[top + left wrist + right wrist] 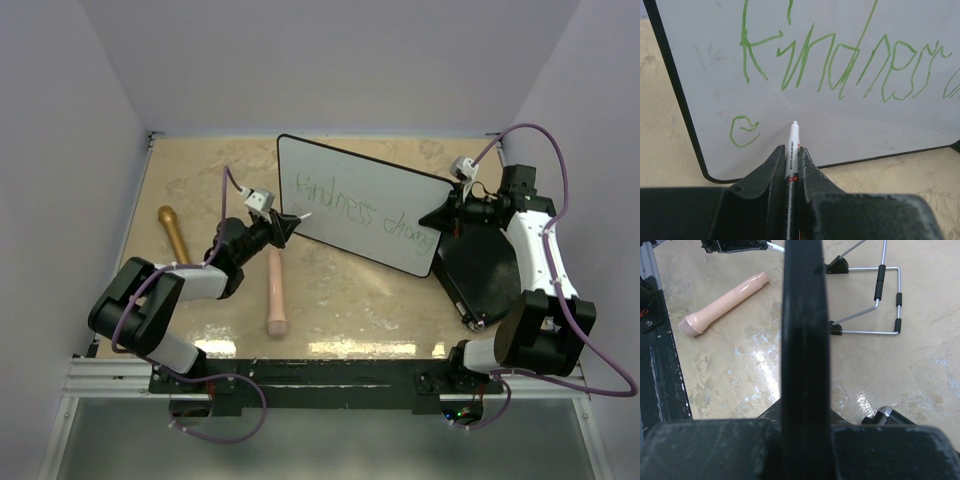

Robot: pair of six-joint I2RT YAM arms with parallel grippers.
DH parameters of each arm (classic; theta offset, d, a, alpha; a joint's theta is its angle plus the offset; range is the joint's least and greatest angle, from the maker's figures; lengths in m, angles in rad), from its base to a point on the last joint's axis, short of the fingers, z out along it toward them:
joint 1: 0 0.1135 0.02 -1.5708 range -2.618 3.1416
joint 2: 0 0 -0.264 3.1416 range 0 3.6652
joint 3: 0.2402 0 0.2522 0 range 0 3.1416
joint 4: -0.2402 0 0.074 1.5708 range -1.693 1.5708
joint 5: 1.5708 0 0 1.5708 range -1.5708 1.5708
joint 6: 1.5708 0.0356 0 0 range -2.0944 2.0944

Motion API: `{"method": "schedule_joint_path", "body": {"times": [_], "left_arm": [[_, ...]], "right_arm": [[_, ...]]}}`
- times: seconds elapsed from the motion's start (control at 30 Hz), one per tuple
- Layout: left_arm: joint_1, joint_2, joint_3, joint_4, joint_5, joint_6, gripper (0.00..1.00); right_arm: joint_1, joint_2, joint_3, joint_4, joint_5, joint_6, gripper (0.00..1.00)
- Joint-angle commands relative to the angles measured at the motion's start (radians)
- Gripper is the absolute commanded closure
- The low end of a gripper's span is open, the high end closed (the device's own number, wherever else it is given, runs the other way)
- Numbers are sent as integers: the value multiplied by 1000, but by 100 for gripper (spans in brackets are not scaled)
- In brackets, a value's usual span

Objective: Write a sentence on the whiteboard
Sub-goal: Write on the whiteboard at the center of the board.

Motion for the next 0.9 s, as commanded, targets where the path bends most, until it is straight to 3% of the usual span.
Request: {"method": "schedule_joint_path", "body": {"times": [0.0,0.87], "left_arm": [[-7,22,48,45,5,44,100],[-7,-2,60,10,-114,76,100]], "right_arm": [[9,3,-2,2,63,-31,100],[9,4,0,-2,65,-31,100]]}}
